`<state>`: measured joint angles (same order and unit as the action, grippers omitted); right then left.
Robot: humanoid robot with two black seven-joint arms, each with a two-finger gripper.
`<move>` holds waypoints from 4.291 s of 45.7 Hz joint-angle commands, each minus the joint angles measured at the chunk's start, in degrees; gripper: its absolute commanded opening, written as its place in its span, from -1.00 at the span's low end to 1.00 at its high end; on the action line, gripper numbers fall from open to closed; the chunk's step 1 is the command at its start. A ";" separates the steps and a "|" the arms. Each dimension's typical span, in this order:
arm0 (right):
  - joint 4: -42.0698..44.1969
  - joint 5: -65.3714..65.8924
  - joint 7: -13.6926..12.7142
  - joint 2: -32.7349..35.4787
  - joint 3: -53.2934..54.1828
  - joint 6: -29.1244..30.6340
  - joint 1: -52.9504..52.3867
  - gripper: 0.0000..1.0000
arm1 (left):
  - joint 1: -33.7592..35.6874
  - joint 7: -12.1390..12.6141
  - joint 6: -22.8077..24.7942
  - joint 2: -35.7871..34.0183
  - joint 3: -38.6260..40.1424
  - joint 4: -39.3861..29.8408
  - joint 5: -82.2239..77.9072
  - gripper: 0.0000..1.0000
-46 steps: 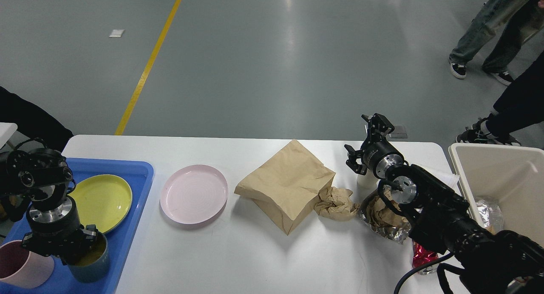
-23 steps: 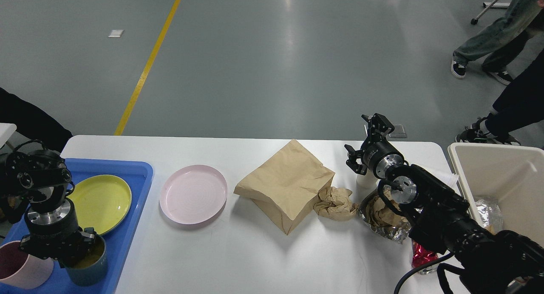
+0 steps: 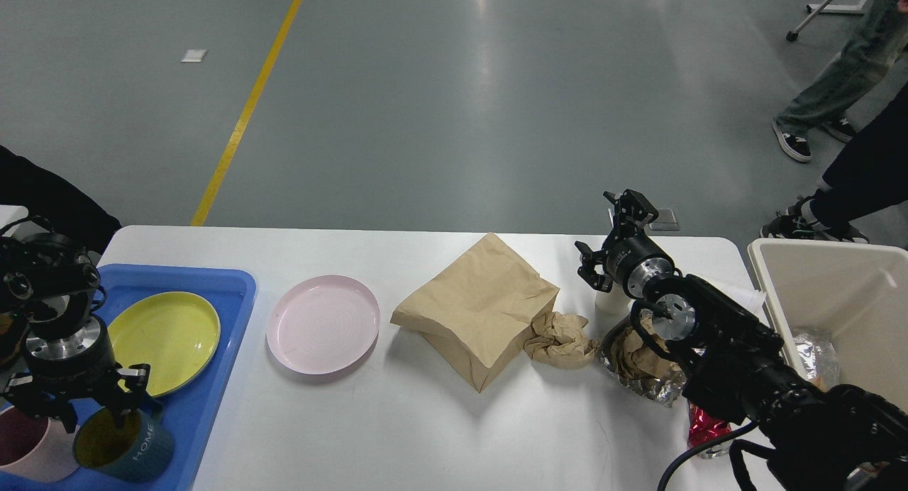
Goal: Tidy desktop
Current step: 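Raise the left gripper away from the mug and swing it back, then reach the left gripper to the pink plate's rim and grasp it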
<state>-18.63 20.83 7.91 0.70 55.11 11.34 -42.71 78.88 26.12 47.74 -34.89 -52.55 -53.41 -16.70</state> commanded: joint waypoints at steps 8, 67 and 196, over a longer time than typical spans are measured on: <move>0.00 0.00 0.00 0.00 0.00 0.00 0.00 1.00 | 8.21 -0.28 7.26 -4.30 -0.97 -1.61 0.26 0.50; 0.00 0.00 0.00 0.00 0.00 0.00 0.00 1.00 | 75.72 -28.49 4.56 17.67 -32.35 -38.00 12.21 0.61; 0.00 0.00 0.00 0.00 0.00 0.00 0.00 1.00 | -6.63 -27.44 -30.86 13.27 -2.29 1.11 24.61 0.88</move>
<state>-18.63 20.83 7.91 0.70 55.11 11.34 -42.71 73.17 -1.33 17.02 -22.40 -55.45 -52.96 7.92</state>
